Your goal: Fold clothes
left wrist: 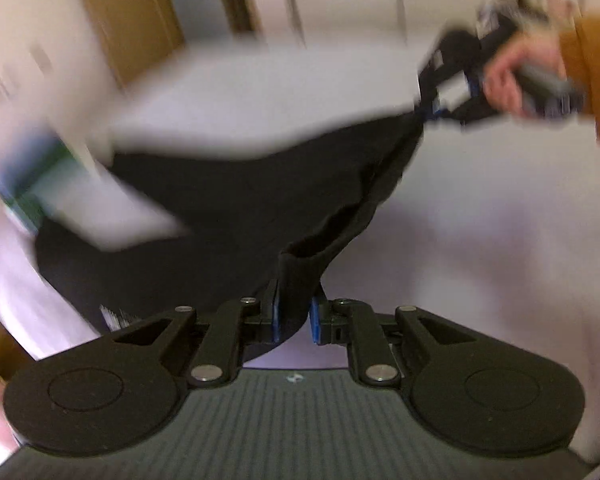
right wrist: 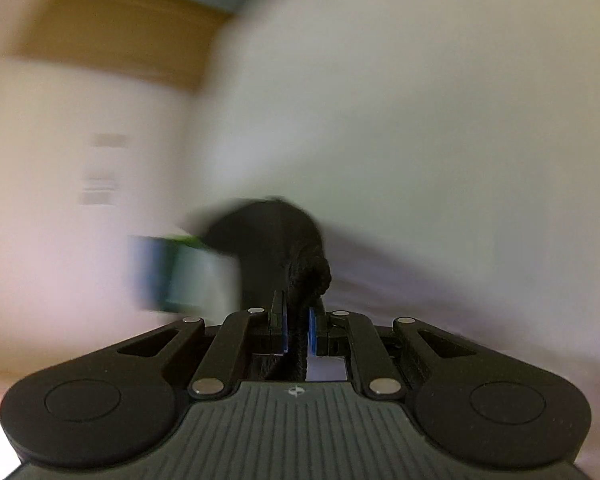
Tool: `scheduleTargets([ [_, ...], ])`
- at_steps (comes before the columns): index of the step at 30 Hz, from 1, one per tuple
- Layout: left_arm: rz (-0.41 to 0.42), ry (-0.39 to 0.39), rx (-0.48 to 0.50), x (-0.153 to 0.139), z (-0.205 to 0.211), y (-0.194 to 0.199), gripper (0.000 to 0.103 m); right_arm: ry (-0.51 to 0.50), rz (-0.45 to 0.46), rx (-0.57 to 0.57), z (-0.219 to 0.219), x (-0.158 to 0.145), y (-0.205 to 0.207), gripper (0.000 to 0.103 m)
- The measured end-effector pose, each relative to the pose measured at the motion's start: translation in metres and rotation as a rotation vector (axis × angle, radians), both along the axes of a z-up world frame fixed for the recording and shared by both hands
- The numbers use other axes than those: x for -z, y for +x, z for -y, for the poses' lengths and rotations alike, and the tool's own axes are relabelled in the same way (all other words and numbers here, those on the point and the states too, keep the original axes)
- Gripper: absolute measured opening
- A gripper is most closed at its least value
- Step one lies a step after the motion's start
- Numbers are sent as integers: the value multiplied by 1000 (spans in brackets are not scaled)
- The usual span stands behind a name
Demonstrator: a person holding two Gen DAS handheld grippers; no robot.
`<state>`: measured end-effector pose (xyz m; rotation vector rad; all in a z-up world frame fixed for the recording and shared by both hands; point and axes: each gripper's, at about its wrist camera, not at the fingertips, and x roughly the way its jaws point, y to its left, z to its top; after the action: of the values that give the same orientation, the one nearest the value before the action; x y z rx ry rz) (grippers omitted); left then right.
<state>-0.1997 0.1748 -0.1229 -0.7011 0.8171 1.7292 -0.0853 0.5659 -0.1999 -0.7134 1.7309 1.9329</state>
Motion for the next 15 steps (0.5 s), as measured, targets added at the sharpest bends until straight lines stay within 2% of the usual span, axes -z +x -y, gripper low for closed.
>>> scheduleTargets([
  [1, 34, -73, 16, 39, 1, 16, 13, -31, 87, 15, 4, 36, 22, 10],
  [2, 40, -114, 33, 67, 4, 24, 13, -61, 173, 29, 9, 72, 43, 10],
  [3, 48, -158, 64, 93, 6, 39, 13, -65, 225, 28, 12, 95, 55, 10],
  [4, 27, -188, 83, 109, 7, 52, 13, -67, 276, 27, 16, 117, 68, 10],
  [6, -33, -210, 102, 124, 10, 72, 17, -33, 295, 25, 19, 141, 86, 10],
  [9, -45, -185, 89, 120, 20, 69, 24, -26, 240, 38, 26, 151, 93, 18],
  [10, -92, -183, 103, 120, 23, 66, 30, -8, 231, 34, 43, 145, 86, 27],
  [11, -139, -182, 118, 119, 25, 63, 36, 10, 220, 32, 41, 142, 80, 34],
  [13, -211, -187, 178, 121, 6, 56, 40, 17, 189, 37, 45, 142, 85, 52],
  [14, -240, -190, 218, 126, 9, 60, 40, 17, 183, 40, 47, 144, 87, 57],
  [15, -277, -194, 269, 131, 13, 63, 41, 13, 189, 41, 44, 146, 74, 57],
])
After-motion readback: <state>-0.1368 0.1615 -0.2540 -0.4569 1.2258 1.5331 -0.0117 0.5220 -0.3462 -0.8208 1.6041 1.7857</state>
